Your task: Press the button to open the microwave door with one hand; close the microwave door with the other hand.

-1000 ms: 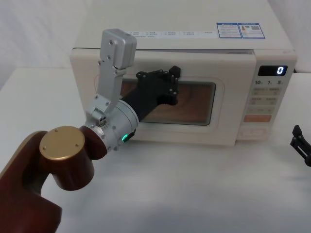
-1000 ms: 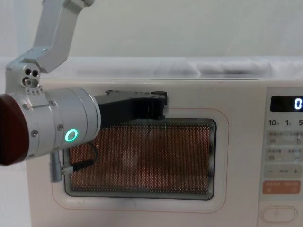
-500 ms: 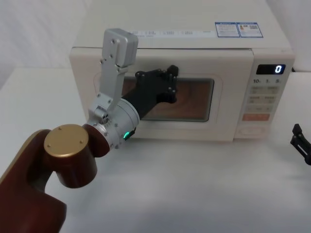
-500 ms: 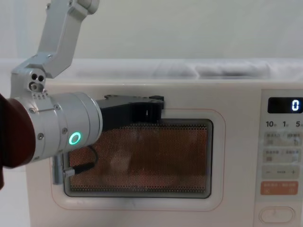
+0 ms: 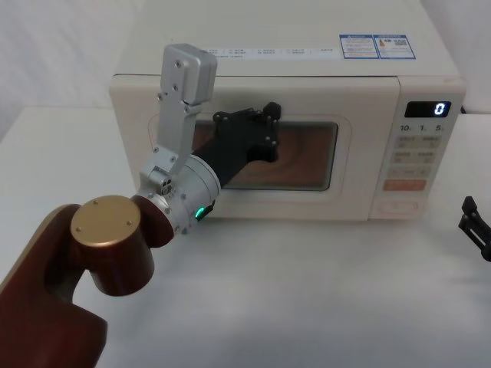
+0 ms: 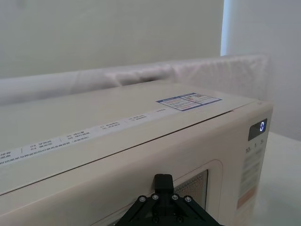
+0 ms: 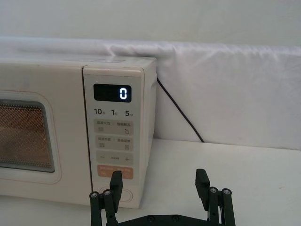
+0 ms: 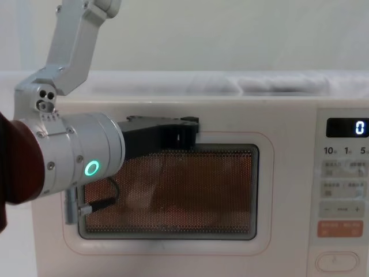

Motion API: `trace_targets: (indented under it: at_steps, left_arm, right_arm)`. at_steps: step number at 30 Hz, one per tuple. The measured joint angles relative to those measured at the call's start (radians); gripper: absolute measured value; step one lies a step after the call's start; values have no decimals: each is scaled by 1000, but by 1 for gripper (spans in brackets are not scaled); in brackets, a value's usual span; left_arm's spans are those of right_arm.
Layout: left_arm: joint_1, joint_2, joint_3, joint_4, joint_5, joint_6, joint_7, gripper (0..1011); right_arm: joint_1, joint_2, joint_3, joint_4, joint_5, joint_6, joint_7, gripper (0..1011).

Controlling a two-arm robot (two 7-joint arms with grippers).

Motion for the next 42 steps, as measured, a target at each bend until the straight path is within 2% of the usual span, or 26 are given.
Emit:
trace_targets:
  at_steps: [10, 13, 19, 24, 31, 42]
  left_arm:
    - [-6, -14, -5, 10, 5, 5, 1, 0]
    - [-1, -9, -7, -3, -8, 10, -15, 0]
    - [28, 34, 6, -68, -58, 23, -82, 0]
    - [61, 67, 19, -109, -82, 28, -98, 0]
    - [98, 97, 20, -147, -111, 26, -98, 0]
    - [190, 133, -28, -216, -155, -7, -39, 0]
  right_arm:
    - [0, 0, 0, 0, 0, 0, 0, 1002]
    - [0, 0, 0, 0, 0, 0, 0, 1002]
    - [0, 0, 0, 0, 0, 0, 0, 1002]
    - [0, 0, 0, 0, 0, 0, 0, 1002]
    - [0, 0, 0, 0, 0, 0, 0, 1002]
    - [0, 0, 0, 0, 0, 0, 0, 1002]
